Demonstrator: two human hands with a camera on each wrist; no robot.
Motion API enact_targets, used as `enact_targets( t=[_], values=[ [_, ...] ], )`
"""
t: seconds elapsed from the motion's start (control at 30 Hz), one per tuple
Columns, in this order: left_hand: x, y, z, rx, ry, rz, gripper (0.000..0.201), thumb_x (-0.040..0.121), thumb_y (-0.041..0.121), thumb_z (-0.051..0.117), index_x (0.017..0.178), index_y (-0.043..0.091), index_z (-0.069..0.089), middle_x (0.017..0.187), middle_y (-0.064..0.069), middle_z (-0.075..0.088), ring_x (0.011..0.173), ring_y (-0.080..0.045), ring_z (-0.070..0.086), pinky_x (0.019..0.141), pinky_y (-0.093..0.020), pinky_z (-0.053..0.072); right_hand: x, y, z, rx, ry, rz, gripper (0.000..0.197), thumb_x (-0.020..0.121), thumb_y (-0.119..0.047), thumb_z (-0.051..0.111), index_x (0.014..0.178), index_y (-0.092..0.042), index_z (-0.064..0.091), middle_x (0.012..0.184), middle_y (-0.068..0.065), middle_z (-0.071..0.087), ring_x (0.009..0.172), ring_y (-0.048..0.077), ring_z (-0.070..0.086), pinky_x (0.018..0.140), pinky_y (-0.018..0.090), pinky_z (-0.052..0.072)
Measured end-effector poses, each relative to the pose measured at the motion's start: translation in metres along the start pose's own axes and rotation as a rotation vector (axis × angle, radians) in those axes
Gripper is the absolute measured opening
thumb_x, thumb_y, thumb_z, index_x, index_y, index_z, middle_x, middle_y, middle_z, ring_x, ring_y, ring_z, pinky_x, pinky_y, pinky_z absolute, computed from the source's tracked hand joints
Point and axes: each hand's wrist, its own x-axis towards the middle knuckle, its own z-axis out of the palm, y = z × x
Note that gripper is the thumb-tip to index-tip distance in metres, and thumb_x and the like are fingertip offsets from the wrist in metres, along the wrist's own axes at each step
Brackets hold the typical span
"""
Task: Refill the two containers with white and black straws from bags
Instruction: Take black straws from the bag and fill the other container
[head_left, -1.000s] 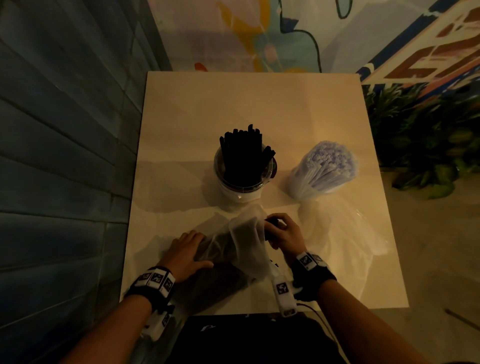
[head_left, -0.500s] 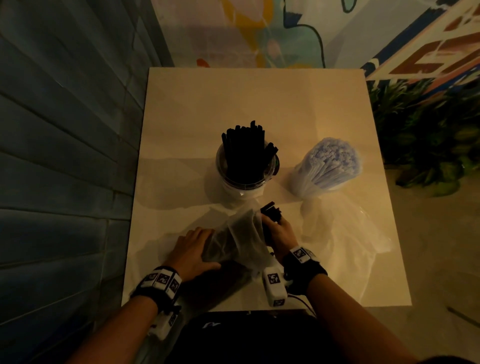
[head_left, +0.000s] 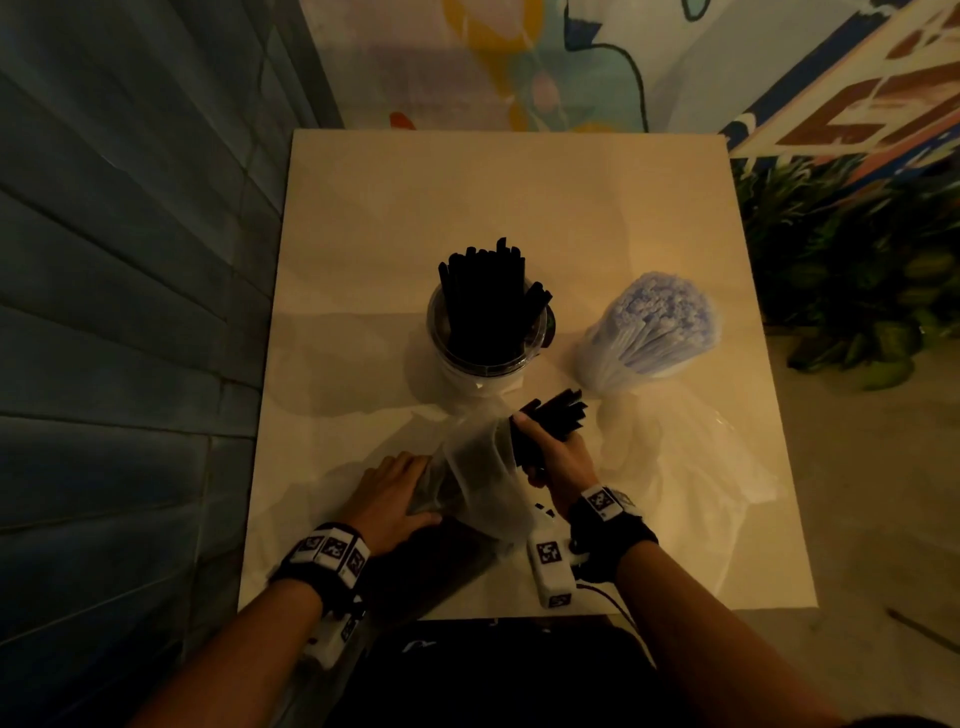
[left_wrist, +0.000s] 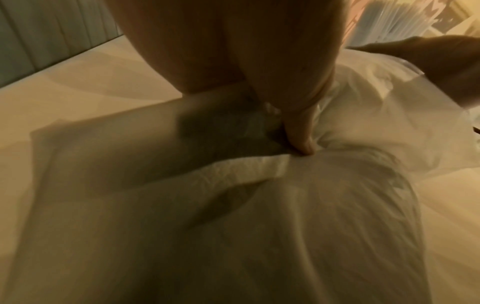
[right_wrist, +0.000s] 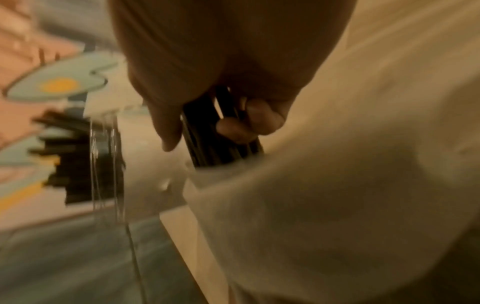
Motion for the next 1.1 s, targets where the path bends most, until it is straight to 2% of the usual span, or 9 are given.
enact_targets(
  t=[0.2, 0.37, 0.47, 0.57, 0.63, 0.77, 0.87, 1.0, 1.1],
  values=[
    [-0.002, -0.004, -0.001, -0.015, -0.008, 0.003, 0.075, 0.083, 0.055, 0.065, 0.143, 0.024, 0.032, 0.141, -0.001, 0.037, 0.125, -0.024, 0.04, 0.103, -0.042, 0.036, 0.005, -0.003, 0.003, 0.085, 0.052, 0.033, 0.021, 0.088, -0.025, 0.073, 0.097, -0.007, 0.066, 0.068, 0.004, 0.054, 0.049, 0.013, 0.038, 0.043, 0.025, 0.027],
    [-0.003, -0.01, 0.002, -0.026, -0.004, 0.001, 0.077, 0.082, 0.059, 0.064, 0.145, 0.027, 0.032, 0.142, 0.0, 0.038, 0.124, -0.023, 0.041, 0.101, -0.042, 0.037, 0.003, -0.005, -0.01, 0.132, 0.066, 0.004, 0.018, 0.087, -0.022, 0.073, 0.096, -0.008, 0.067, 0.075, 0.005, 0.059, 0.052, 0.013, 0.04, 0.046, 0.025, 0.027],
    [-0.003, -0.01, 0.002, -0.025, -0.004, -0.01, 0.079, 0.082, 0.059, 0.064, 0.146, 0.027, 0.031, 0.143, 0.0, 0.037, 0.125, -0.024, 0.04, 0.103, -0.043, 0.036, 0.0, -0.012, -0.013, 0.116, 0.058, -0.025, 0.012, 0.089, -0.019, 0.071, 0.09, -0.009, 0.065, 0.069, 0.003, 0.057, 0.049, 0.011, 0.04, 0.044, 0.024, 0.027],
    [-0.003, -0.007, 0.003, -0.019, 0.001, 0.007, 0.077, 0.083, 0.054, 0.066, 0.145, 0.025, 0.031, 0.142, 0.0, 0.037, 0.125, -0.025, 0.041, 0.102, -0.043, 0.036, -0.004, -0.016, -0.009, -0.004, 0.012, -0.076, 0.023, 0.086, -0.026, 0.076, 0.096, -0.007, 0.069, 0.066, -0.002, 0.061, 0.047, 0.009, 0.041, 0.044, 0.025, 0.028],
    [-0.004, -0.004, 0.005, -0.001, -0.009, 0.023, 0.074, 0.085, 0.05, 0.065, 0.145, 0.024, 0.031, 0.143, 0.0, 0.036, 0.126, -0.025, 0.04, 0.103, -0.042, 0.035, -0.004, -0.019, -0.002, -0.094, -0.008, -0.086, 0.03, 0.083, -0.033, 0.078, 0.103, -0.011, 0.073, 0.068, -0.004, 0.066, 0.047, 0.008, 0.042, 0.044, 0.025, 0.03],
    [-0.005, -0.002, 0.007, 0.012, -0.013, 0.02, 0.07, 0.089, 0.047, 0.061, 0.146, 0.02, 0.029, 0.144, -0.002, 0.035, 0.127, -0.025, 0.038, 0.103, -0.041, 0.034, -0.002, -0.025, 0.008, -0.101, 0.049, -0.051, 0.027, 0.08, -0.031, 0.082, 0.087, -0.008, 0.071, 0.057, -0.003, 0.059, 0.043, 0.009, 0.042, 0.042, 0.025, 0.03],
    [-0.006, -0.003, 0.006, 0.014, -0.001, 0.028, 0.068, 0.09, 0.046, 0.06, 0.146, 0.019, 0.03, 0.144, -0.003, 0.035, 0.127, -0.026, 0.038, 0.102, -0.041, 0.034, -0.006, -0.028, 0.007, -0.073, 0.077, -0.073, 0.022, 0.081, -0.026, 0.08, 0.085, -0.008, 0.069, 0.06, -0.001, 0.061, 0.044, 0.009, 0.044, 0.042, 0.024, 0.031],
    [-0.006, -0.009, 0.004, -0.03, 0.012, -0.003, 0.075, 0.086, 0.049, 0.064, 0.148, 0.024, 0.029, 0.145, -0.002, 0.035, 0.127, -0.026, 0.038, 0.102, -0.042, 0.035, -0.027, -0.047, -0.003, 0.007, 0.13, -0.183, 0.012, 0.085, -0.014, 0.076, 0.086, -0.008, 0.066, 0.062, -0.003, 0.061, 0.042, 0.004, 0.047, 0.04, 0.019, 0.033],
    [-0.007, -0.016, 0.004, -0.086, 0.018, -0.026, 0.082, 0.081, 0.053, 0.068, 0.149, 0.031, 0.027, 0.145, 0.0, 0.036, 0.128, -0.026, 0.039, 0.104, -0.043, 0.034, -0.043, -0.064, -0.017, -0.086, 0.175, -0.371, 0.01, 0.085, -0.01, 0.077, 0.084, -0.004, 0.069, 0.055, -0.004, 0.057, 0.04, 0.009, 0.042, 0.04, 0.022, 0.031]
  ],
)
